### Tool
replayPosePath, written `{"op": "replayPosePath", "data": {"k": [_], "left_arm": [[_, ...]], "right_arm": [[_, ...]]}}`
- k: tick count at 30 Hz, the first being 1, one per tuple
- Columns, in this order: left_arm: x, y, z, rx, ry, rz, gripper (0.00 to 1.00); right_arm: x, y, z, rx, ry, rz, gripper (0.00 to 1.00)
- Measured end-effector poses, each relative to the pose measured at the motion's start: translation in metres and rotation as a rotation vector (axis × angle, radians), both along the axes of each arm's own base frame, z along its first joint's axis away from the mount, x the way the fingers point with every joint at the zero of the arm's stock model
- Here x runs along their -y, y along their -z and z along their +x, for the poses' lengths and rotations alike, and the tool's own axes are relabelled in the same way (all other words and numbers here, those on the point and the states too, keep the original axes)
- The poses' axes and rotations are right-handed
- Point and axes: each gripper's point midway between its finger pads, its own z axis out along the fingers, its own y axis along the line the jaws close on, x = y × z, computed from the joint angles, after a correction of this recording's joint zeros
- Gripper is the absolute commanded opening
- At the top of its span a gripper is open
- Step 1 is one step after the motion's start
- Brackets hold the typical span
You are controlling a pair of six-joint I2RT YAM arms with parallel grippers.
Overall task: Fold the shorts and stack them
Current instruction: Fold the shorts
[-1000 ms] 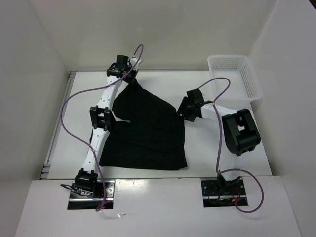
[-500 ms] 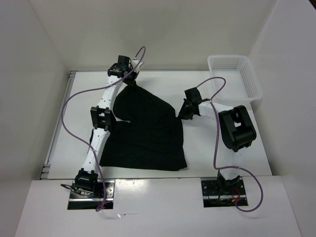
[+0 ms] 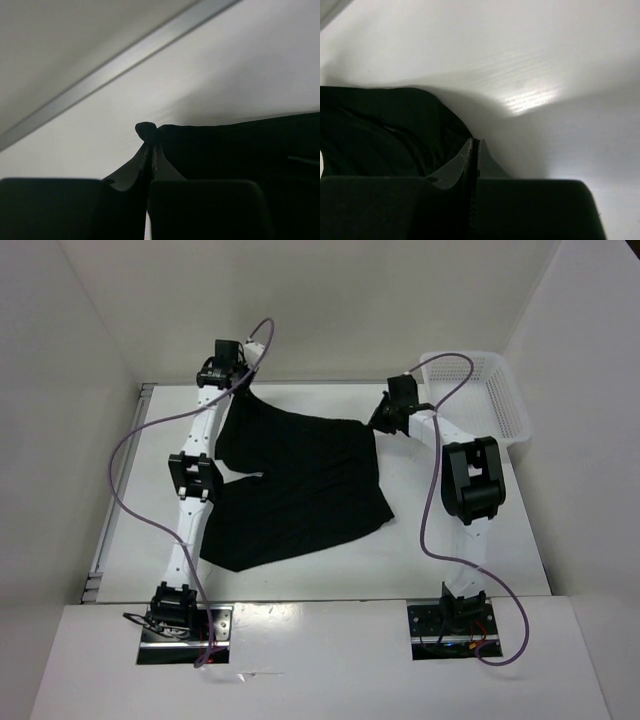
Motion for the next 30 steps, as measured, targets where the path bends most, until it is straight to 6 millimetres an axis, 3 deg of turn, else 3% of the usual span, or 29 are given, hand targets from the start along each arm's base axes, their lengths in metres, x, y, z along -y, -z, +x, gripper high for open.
{"op": "replayPosePath", "data": {"k": [4, 8, 12, 14, 17, 22, 27, 30], "left_arm": [[-0.019, -0.050, 0.007, 0.104, -0.035, 0.010, 0.00], [-0.028, -0.108, 0.001, 0.186, -0.036, -0.013, 0.00], [-0.025, -0.156, -0.022, 0.212, 0.023, -0.050, 0.00], [-0.022, -0.167, -0.040, 0.176, 0.058, -0.058, 0.00], [-0.017, -0.161, -0.072, 0.065, 0.108, -0.053, 0.00], [-0.017, -0.117, -0.130, -0.225, 0.138, -0.045, 0.00], [-0.022, -0.095, -0.216, -0.371, 0.148, 0.045, 0.00], [-0.014, -0.098, -0.278, -0.392, 0.178, 0.113, 0.00]], "right_arm": [[0.010, -0.005, 0.011, 0.029, 0.018, 0.006, 0.00], [0.009, -0.011, 0.017, 0.060, 0.012, 0.021, 0.00], [0.007, -0.020, 0.007, 0.089, -0.014, 0.038, 0.00], [0.007, -0.024, -0.009, 0.095, -0.033, 0.042, 0.00], [0.010, -0.029, -0.039, 0.097, -0.065, 0.036, 0.00], [0.011, -0.044, -0.073, 0.124, -0.128, 0.038, 0.00], [0.010, -0.046, -0.096, 0.145, -0.172, 0.042, 0.00], [0.012, -0.040, -0.110, 0.131, -0.186, 0.041, 0.00]]}}
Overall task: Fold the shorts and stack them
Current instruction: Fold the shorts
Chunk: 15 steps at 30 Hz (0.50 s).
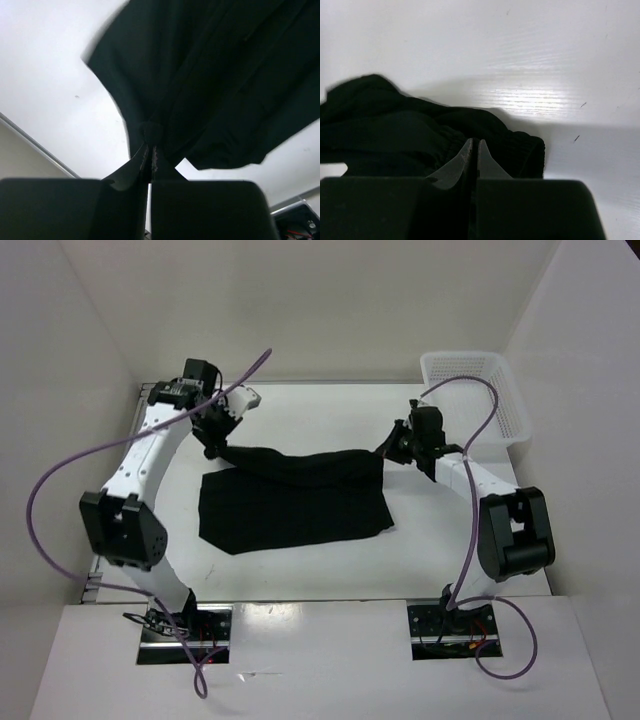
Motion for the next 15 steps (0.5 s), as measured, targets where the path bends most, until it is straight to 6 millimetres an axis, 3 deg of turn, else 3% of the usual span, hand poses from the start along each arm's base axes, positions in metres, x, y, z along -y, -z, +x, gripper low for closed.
{"op": "replayPosePath", "data": {"k": [2, 6, 15], "left_arm": [[0.008, -0.010, -0.022, 0.027, 0.022, 0.003, 0.00], [-0.001, -0.016, -0.037, 0.082, -0.032, -0.004, 0.00], [-0.023, 0.012, -0.087, 0.045, -0.109, 0.032, 0.00]], "right_arm": [[0.000, 0.002, -0.007, -0.005, -0.009, 0.001, 0.00], [0.001, -0.004, -0.018, 0.012, -0.022, 0.000, 0.00], [0.010, -0.046, -0.067, 0.132, -0.032, 0.021, 0.00]]}}
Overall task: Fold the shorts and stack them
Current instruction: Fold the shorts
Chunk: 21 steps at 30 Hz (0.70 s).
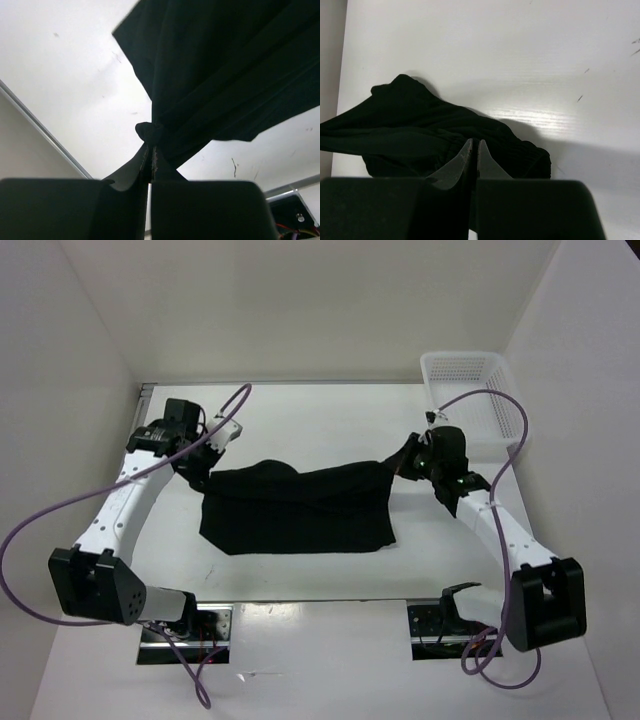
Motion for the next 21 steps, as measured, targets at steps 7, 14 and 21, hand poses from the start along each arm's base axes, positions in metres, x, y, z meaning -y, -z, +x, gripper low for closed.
{"op": "replayPosePath", "data": {"k": [7, 14, 21], "left_arm": [[-0.003, 0.005, -0.018, -0.011, -0.019, -0.001, 0.00], [-0.001, 0.026, -0.045, -0.091, -0.004, 0.008, 0.00], [-0.006, 0.062, -0.079, -0.216, -0.005, 0.026, 0.00]], "right_arm": [[0.002, -0.002, -0.036, -0.032, -0.001, 0.035, 0.00], [-0.019, -0.005, -0.080, -0.076, -0.021, 0.131, 0.04], [-0.035, 0.014, -0.125, -0.199, -0.032, 0.204, 0.13]]}}
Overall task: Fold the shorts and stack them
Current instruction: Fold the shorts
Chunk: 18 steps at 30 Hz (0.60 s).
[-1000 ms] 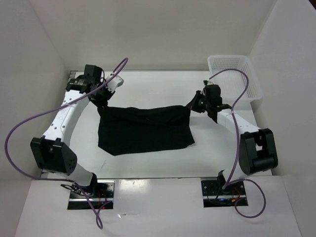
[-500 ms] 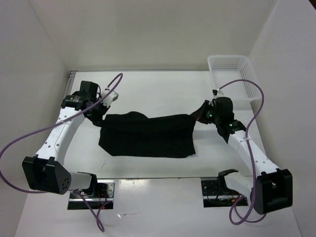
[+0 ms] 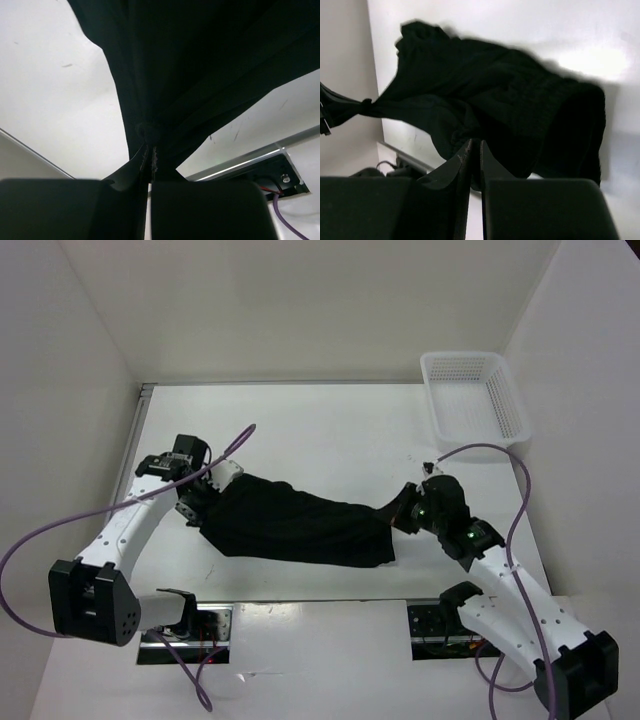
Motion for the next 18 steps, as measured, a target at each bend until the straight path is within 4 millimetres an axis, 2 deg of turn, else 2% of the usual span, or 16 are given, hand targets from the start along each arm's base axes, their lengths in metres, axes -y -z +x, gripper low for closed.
{"op": "replayPosePath", "data": {"k": [5, 9, 11, 12, 13, 15, 18], "left_arm": [[-0.002, 0.012, -0.012, -0.042, -0.001, 0.011, 0.02], [-0.005, 0.016, -0.014, -0.049, -0.002, 0.030, 0.03], [-0.006, 0.019, -0.017, -0.059, -0.002, 0.036, 0.07], [-0.006, 0.019, -0.017, -0.062, -0.002, 0.037, 0.11], [-0.007, 0.020, -0.017, -0.063, -0.003, 0.040, 0.26], [-0.008, 0.021, -0.018, -0.066, -0.003, 0.049, 0.41], [-0.010, 0.021, -0.022, -0.080, 0.012, 0.060, 0.56]], "right_arm": [[-0.013, 0.024, -0.036, -0.149, -0.009, 0.011, 0.15], [-0.008, 0.042, -0.056, -0.255, 0.049, 0.006, 0.17], [-0.003, 0.049, -0.060, -0.295, 0.098, 0.005, 0.34], [-0.001, 0.051, -0.061, -0.312, 0.119, 0.003, 0.45], [0.001, 0.055, -0.062, -0.328, 0.140, 0.002, 0.54], [0.005, 0.064, -0.065, -0.361, 0.172, -0.006, 0.62], [0.012, 0.078, -0.074, -0.420, 0.203, -0.029, 0.74]]}}
